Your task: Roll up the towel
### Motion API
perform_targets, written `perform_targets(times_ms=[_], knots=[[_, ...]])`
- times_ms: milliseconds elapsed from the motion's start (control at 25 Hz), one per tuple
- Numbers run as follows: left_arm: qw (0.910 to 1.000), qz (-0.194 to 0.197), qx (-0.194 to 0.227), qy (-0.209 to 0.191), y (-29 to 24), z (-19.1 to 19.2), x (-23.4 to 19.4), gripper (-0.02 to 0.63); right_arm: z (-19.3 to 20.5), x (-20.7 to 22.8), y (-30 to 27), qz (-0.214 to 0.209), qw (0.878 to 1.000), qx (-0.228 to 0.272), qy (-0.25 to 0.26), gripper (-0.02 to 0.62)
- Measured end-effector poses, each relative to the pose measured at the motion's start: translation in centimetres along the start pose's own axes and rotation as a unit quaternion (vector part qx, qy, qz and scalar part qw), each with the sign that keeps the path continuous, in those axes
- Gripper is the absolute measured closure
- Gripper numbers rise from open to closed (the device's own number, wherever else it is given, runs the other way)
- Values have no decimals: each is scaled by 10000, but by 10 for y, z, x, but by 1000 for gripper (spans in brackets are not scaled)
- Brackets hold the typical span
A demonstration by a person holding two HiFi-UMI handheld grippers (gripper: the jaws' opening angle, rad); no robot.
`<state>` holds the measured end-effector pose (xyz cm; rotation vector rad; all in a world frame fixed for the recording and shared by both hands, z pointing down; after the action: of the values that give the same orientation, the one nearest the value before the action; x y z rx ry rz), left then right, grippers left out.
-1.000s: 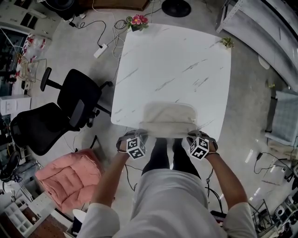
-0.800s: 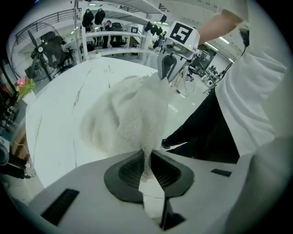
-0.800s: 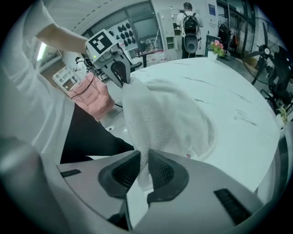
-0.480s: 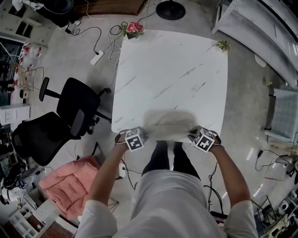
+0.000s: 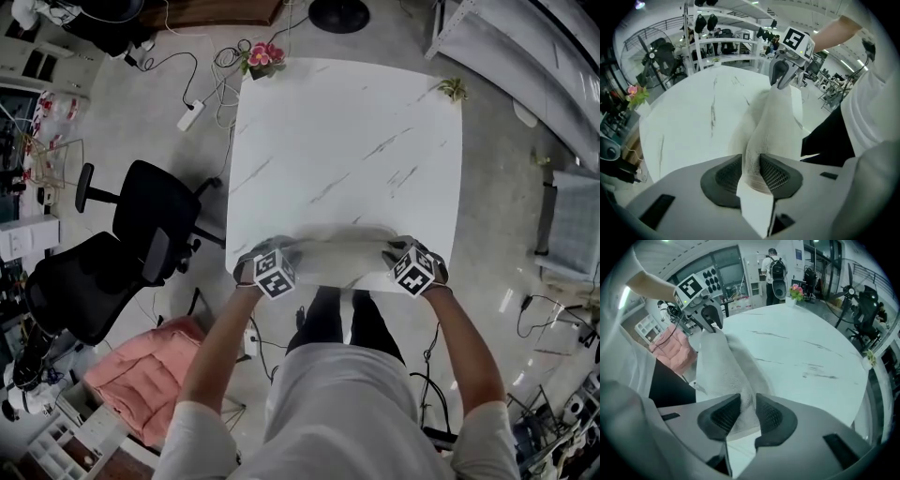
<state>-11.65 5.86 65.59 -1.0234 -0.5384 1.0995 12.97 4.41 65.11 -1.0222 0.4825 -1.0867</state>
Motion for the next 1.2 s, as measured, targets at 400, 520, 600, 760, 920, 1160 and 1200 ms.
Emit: perform_targets(times_ms=[400,520,600,760,920,1160,1200], knots=[[9978,-601,198,174,-18,4,-20,445,5,16,-18,477,9988,-121,72,399],[9972,-609,268,341,-20,5,-20,450,6,16,-21,526,9985,-105,79,399],[9967,-639,299,393,-18,5,-21,451,5,16,-21,553,9984,-108,54,403],[9952,-859,385,260,-10,1,-22,449,-1,19,-12,638,9979,10,-86,402],[9913,-1178,566,126,7,-1,-20,435,-12,18,5,829,9956,437,-91,402],[9859,-1464,805,28,31,1,-7,431,-26,2,27,886,9911,968,223,402],[9846,-1537,826,64,34,3,-5,431,-27,-1,29,942,9898,1034,272,402]])
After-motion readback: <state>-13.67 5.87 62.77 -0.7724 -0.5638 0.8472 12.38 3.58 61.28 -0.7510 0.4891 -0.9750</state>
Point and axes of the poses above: the fingertips, and each gripper's own axes: y backward along the fingers, x to its right, z out of its underside, the point moved 4 cm from there along y, backward along the fingers, and after that the axes turned 8 degrees about x, right-handed, at the moved point
